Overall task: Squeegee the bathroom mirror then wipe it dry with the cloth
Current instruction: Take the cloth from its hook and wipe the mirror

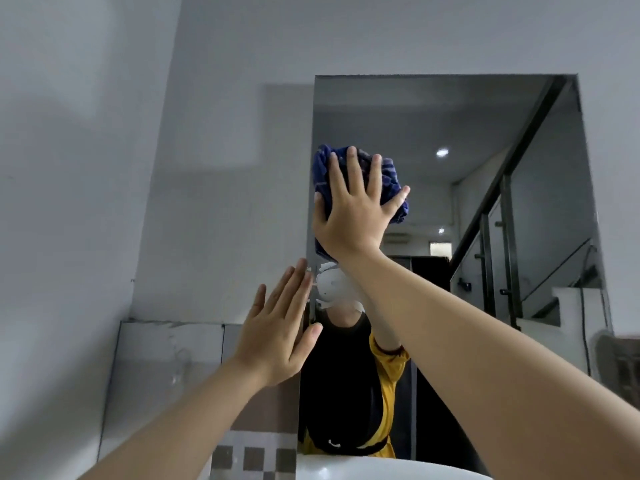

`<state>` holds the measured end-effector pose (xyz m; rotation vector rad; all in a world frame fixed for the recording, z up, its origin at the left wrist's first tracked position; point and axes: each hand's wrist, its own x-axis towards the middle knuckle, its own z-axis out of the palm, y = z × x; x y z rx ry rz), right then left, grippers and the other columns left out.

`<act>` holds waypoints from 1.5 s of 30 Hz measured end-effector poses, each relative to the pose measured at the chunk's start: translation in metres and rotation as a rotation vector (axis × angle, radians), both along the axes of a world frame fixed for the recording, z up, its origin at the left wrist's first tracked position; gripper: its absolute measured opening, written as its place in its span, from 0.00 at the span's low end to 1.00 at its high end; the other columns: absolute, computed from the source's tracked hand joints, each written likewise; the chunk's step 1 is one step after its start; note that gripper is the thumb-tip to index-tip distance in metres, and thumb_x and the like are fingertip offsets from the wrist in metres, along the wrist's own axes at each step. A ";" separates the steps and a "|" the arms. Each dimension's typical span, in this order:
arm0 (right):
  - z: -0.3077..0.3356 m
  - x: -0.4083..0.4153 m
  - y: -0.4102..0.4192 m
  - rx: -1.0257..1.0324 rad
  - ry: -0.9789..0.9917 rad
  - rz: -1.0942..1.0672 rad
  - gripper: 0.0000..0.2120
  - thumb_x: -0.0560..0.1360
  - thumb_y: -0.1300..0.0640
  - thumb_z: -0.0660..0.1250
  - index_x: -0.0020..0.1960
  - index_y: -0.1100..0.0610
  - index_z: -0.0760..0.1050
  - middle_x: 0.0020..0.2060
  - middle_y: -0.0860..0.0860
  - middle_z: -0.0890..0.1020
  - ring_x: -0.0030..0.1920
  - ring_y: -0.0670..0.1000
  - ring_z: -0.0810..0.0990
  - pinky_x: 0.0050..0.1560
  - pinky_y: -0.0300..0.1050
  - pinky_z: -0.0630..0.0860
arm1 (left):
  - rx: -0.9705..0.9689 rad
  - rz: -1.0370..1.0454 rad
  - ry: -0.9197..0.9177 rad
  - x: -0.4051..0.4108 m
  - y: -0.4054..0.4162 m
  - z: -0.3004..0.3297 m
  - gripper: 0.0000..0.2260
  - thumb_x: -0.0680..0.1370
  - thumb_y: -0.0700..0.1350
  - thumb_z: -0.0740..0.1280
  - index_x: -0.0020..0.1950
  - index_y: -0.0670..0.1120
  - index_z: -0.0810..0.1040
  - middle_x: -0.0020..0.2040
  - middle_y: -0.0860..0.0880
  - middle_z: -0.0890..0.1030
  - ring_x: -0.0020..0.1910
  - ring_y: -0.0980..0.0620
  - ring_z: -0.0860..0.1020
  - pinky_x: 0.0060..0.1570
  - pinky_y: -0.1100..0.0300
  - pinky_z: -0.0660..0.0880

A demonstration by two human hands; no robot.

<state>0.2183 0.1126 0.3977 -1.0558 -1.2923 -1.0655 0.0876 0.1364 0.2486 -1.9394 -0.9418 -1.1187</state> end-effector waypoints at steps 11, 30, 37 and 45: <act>-0.011 0.025 0.000 0.039 -0.430 -0.034 0.25 0.74 0.45 0.60 0.71 0.48 0.69 0.72 0.49 0.70 0.74 0.59 0.62 0.64 0.77 0.53 | 0.065 0.007 -0.015 -0.002 0.008 -0.005 0.30 0.79 0.57 0.53 0.77 0.45 0.52 0.78 0.47 0.53 0.77 0.51 0.51 0.71 0.47 0.53; -0.029 0.212 -0.028 0.036 -0.205 -0.168 0.28 0.75 0.42 0.58 0.74 0.47 0.63 0.75 0.49 0.65 0.76 0.56 0.57 0.69 0.74 0.50 | 0.112 0.082 -0.019 0.000 0.009 -0.009 0.29 0.79 0.58 0.46 0.77 0.45 0.50 0.78 0.45 0.53 0.77 0.49 0.53 0.71 0.48 0.53; -0.068 0.291 -0.040 0.044 0.168 -0.188 0.29 0.76 0.42 0.54 0.75 0.49 0.60 0.75 0.51 0.64 0.76 0.57 0.58 0.70 0.72 0.50 | 0.133 0.099 -0.033 0.002 0.008 -0.009 0.30 0.78 0.57 0.48 0.77 0.43 0.52 0.78 0.44 0.54 0.76 0.49 0.55 0.69 0.45 0.58; -0.102 0.240 -0.030 0.008 0.635 -0.107 0.29 0.77 0.45 0.57 0.76 0.47 0.55 0.77 0.48 0.58 0.77 0.57 0.53 0.68 0.74 0.46 | 0.131 0.109 -0.022 0.002 0.007 -0.007 0.30 0.78 0.57 0.48 0.76 0.42 0.52 0.77 0.43 0.55 0.76 0.48 0.55 0.71 0.50 0.53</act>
